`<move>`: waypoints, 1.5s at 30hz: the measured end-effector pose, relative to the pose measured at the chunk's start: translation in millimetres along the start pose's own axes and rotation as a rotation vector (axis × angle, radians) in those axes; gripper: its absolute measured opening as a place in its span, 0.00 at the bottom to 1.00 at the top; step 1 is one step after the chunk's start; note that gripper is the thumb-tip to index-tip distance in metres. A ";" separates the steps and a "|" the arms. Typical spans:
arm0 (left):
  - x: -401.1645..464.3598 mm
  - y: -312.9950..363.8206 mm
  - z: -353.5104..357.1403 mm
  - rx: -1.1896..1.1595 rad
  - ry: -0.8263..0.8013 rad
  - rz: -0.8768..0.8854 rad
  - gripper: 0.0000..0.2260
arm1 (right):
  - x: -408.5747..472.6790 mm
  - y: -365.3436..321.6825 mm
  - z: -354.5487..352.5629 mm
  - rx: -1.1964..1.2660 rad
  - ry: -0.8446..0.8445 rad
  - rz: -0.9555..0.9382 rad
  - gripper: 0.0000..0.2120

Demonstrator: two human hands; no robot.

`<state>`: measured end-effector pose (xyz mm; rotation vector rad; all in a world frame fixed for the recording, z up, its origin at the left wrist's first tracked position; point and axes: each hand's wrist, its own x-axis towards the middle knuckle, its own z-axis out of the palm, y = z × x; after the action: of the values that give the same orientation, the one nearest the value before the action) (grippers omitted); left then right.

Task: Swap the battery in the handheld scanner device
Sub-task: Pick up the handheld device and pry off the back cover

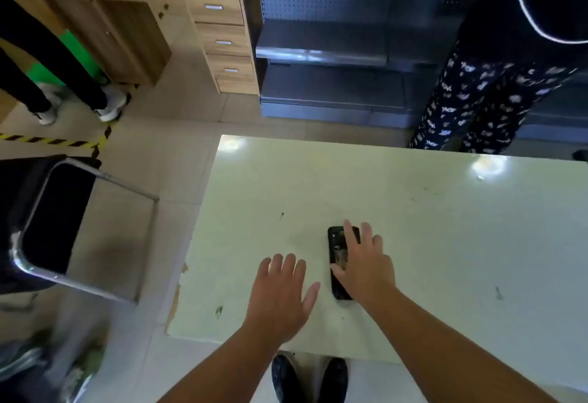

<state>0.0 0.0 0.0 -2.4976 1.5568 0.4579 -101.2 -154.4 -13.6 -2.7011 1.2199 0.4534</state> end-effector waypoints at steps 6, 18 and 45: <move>3.7 -5.1 10.5 -0.043 0.063 0.007 0.28 | 9.0 -8.1 6.4 0.107 -0.093 0.049 0.45; -9.4 -10.6 30.1 -0.084 0.092 -0.036 0.28 | 22.2 -24.4 9.2 0.132 -0.112 0.182 0.39; -27.7 70.0 -82.2 -1.877 -0.332 -0.366 0.39 | -120.7 5.3 -174.9 0.259 0.029 0.020 0.35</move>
<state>-60.0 -32.0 88.3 -2.9712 0.1516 3.0267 -143.5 -116.4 191.2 -2.4868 1.2201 0.2392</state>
